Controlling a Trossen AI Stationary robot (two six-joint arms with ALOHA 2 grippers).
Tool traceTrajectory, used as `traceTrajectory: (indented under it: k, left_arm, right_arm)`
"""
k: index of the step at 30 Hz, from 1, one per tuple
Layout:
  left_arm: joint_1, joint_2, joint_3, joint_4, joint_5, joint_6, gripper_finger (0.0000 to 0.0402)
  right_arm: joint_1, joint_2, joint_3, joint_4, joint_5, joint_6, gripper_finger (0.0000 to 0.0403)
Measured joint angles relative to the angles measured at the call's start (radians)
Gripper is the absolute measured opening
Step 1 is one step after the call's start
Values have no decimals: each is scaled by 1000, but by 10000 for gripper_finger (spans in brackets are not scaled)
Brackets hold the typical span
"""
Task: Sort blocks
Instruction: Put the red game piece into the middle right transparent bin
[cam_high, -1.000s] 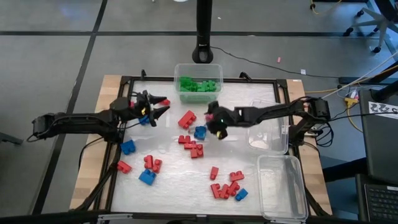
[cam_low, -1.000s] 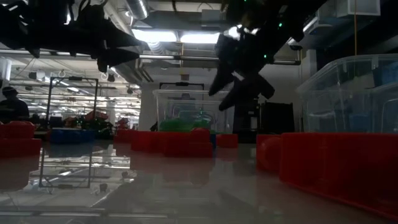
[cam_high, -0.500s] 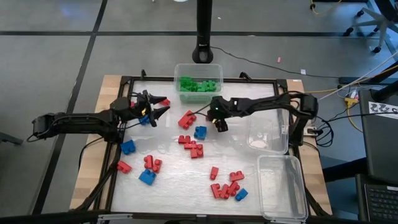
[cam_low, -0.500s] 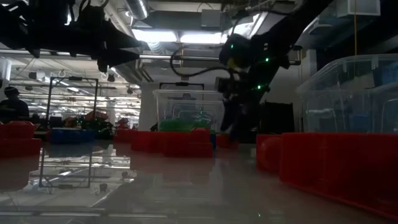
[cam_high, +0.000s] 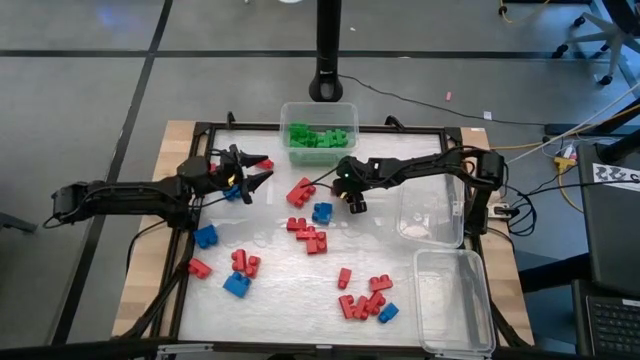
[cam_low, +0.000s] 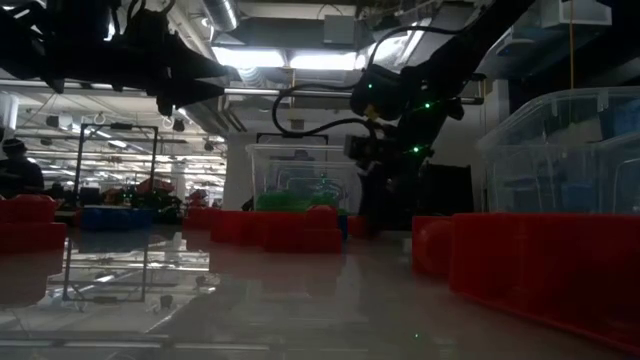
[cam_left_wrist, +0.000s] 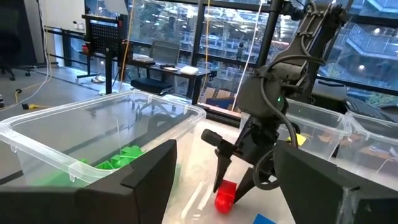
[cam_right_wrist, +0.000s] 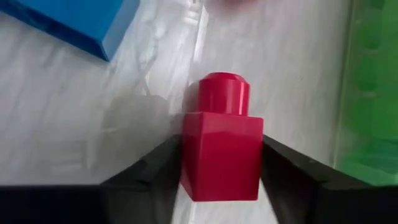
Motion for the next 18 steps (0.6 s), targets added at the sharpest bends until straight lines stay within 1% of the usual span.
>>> traceTrajectory:
  k: [2,4,6,9,13,18]
  left_arm:
    - [0,0,0,0,0,-4,251]
    - [0,0,0,1,0,-5,251]
    - [0,0,0,1,0,-10,251]
    - [0,0,0,2,0,-15,251]
    - [-2,0,0,-3,0,-22,251]
    - [-2,0,0,-18,0,-32,251]
  right_arm:
    - [1,2,2,6,-7,-1,151]
    - [2,2,2,2,-7,-7,133]
    - [14,-5,2,-4,1,-14,133]
    - [44,-42,-2,-31,44,-26,133]
    - [93,-157,0,-100,104,-19,135]
    - [151,-355,15,-302,180,67,139]
